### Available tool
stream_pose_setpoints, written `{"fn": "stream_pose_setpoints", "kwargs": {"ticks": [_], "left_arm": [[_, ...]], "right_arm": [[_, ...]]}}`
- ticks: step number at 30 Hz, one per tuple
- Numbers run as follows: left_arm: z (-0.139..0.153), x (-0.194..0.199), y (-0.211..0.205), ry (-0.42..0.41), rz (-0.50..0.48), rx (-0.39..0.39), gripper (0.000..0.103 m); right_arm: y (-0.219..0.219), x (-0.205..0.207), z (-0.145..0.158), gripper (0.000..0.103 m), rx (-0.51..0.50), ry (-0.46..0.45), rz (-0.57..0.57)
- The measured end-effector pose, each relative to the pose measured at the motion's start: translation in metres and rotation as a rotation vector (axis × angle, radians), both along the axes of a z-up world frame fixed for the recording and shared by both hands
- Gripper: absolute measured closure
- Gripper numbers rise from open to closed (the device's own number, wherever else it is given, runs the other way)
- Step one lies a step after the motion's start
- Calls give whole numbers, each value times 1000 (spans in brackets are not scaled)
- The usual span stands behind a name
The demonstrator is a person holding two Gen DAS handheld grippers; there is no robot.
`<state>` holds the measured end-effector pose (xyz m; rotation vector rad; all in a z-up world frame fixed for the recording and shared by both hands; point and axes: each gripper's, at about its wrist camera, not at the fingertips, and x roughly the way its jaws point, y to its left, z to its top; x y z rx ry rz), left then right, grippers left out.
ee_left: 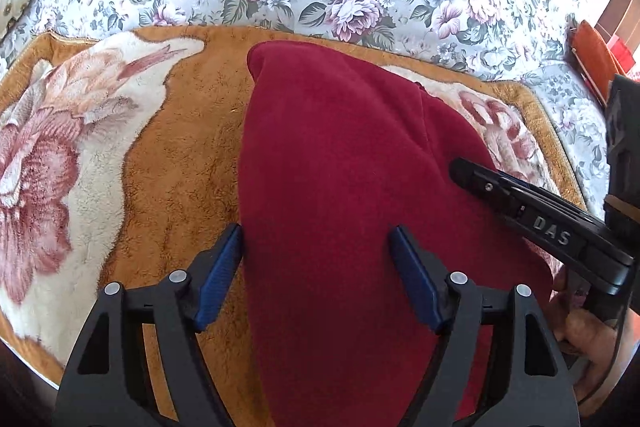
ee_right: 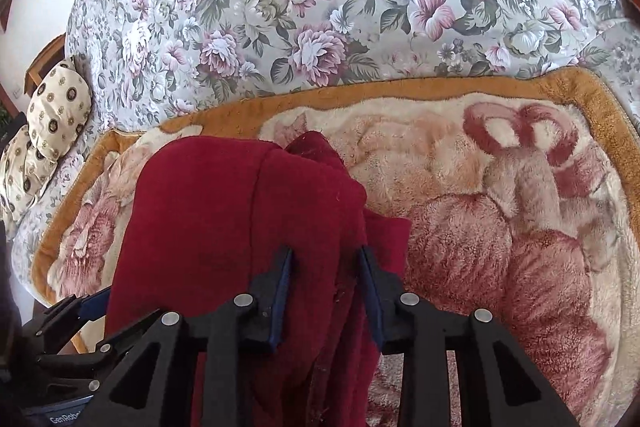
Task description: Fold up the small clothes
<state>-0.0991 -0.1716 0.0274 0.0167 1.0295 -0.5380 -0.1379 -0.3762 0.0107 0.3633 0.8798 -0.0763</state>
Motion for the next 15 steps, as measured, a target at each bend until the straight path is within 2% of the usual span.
{"fn": "stream_pose_setpoints", "kwargs": {"ticks": [4, 8, 12, 14, 15], "left_arm": [[5, -4, 2, -14, 10, 8, 27], [9, -12, 4, -34, 19, 19, 27], [13, -22, 7, -62, 21, 38, 27], [14, -27, 10, -77, 30, 41, 27], [14, -29, 12, -82, 38, 40, 27]], "right_arm": [[8, -23, 19, 72, 44, -37, 5], [29, -52, 36, 72, 26, -71, 47], [54, -73, 36, 72, -89, -50, 100], [57, -76, 24, 72, -157, -6, 83], [55, -76, 14, 72, -152, 18, 73]]}}
